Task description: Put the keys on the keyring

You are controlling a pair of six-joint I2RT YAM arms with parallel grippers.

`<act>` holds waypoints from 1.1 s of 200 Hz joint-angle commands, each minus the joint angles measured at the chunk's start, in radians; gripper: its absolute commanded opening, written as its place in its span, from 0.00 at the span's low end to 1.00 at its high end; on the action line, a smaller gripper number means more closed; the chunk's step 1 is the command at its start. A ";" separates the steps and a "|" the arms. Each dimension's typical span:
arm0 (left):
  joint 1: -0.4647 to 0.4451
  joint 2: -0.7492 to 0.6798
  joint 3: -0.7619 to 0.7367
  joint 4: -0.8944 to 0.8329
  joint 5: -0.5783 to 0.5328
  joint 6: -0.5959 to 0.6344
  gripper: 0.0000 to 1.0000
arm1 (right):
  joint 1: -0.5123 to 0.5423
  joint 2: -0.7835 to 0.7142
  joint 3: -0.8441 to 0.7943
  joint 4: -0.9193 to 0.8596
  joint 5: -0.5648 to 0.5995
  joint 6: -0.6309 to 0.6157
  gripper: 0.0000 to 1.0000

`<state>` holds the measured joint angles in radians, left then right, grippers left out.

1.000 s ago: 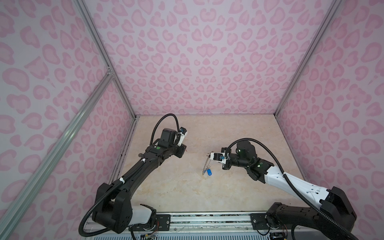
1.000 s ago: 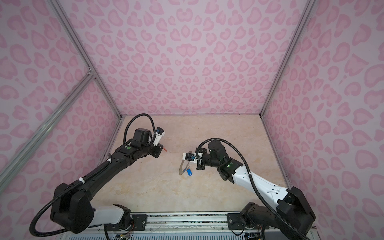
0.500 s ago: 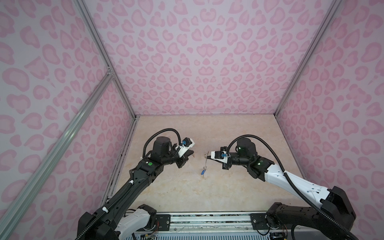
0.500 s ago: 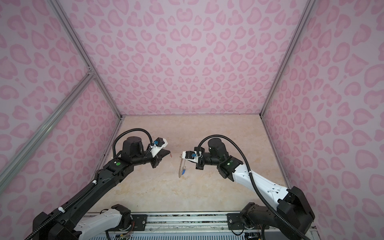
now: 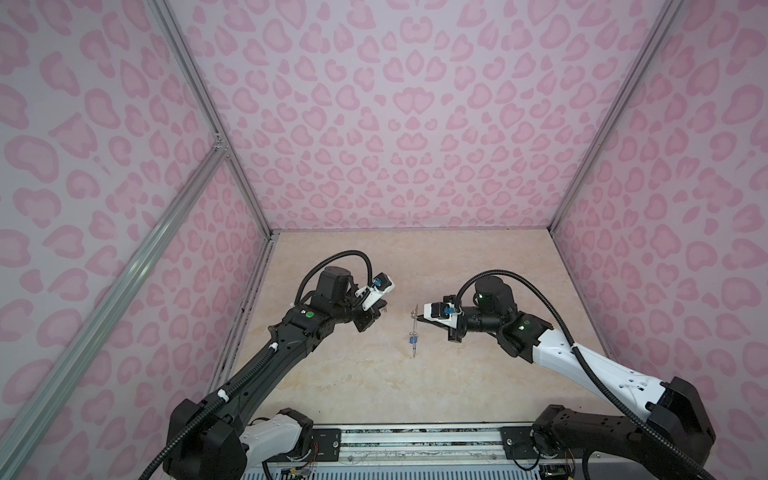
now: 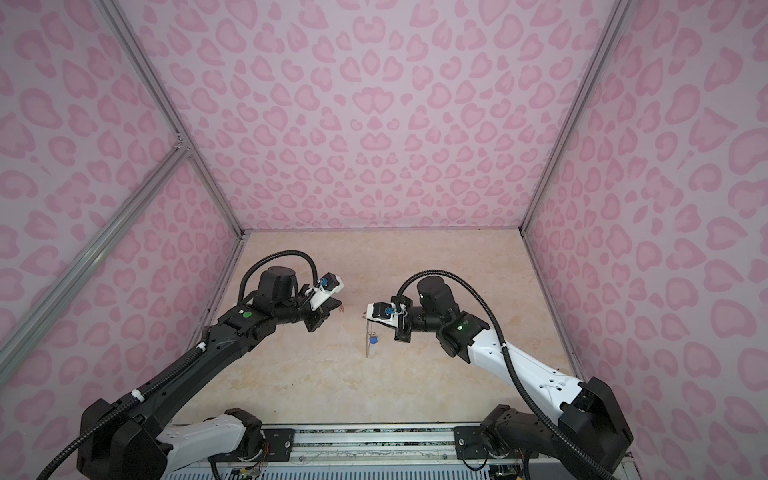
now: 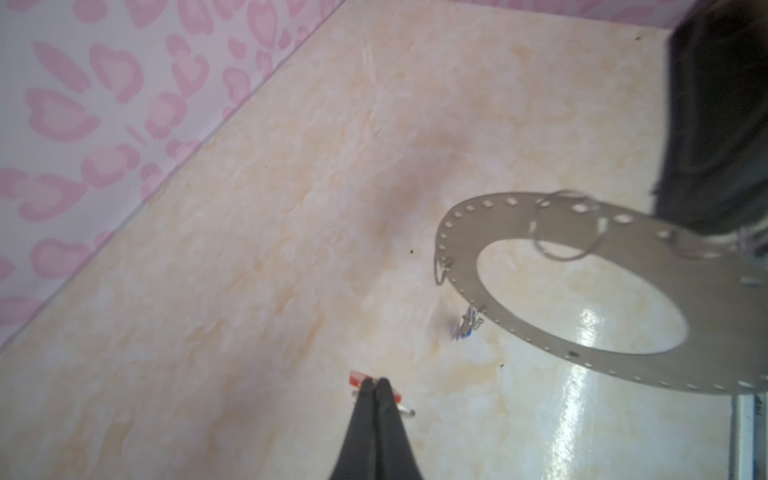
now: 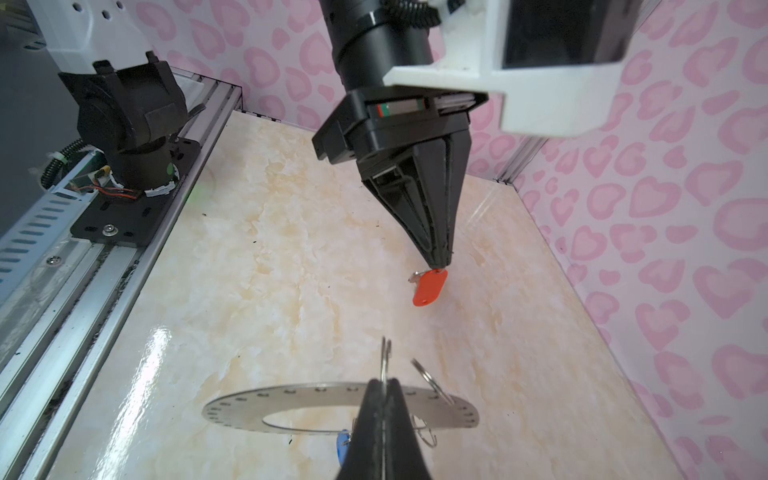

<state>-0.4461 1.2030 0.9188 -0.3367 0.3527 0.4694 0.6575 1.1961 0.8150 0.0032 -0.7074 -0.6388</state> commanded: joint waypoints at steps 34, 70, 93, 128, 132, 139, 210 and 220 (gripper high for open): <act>0.003 0.048 -0.003 -0.223 -0.330 -0.061 0.03 | -0.030 -0.043 -0.035 -0.060 0.029 -0.031 0.00; 0.002 0.099 -0.021 -0.293 -0.408 -0.110 0.03 | -0.033 -0.037 -0.036 -0.072 0.018 -0.045 0.00; 0.002 0.150 -0.016 -0.325 -0.455 -0.139 0.03 | -0.033 -0.029 -0.041 -0.071 0.006 -0.050 0.00; 0.000 0.252 0.015 -0.323 -0.477 -0.192 0.03 | -0.033 -0.025 -0.045 -0.076 0.006 -0.065 0.00; 0.000 0.269 0.022 -0.323 -0.476 -0.197 0.03 | -0.032 -0.024 -0.045 -0.076 0.008 -0.067 0.00; -0.002 0.298 0.035 -0.320 -0.477 -0.208 0.03 | -0.033 -0.024 -0.046 -0.078 0.008 -0.068 0.00; -0.053 0.534 0.195 -0.303 -0.480 -0.215 0.03 | -0.049 -0.010 -0.056 -0.072 -0.001 -0.067 0.00; -0.055 0.555 0.210 -0.303 -0.477 -0.209 0.03 | -0.053 -0.007 -0.057 -0.072 -0.004 -0.067 0.00</act>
<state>-0.4950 1.7138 1.0904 -0.6327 -0.1276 0.2558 0.6121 1.1816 0.7650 -0.0925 -0.6971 -0.7025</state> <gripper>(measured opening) 0.050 0.047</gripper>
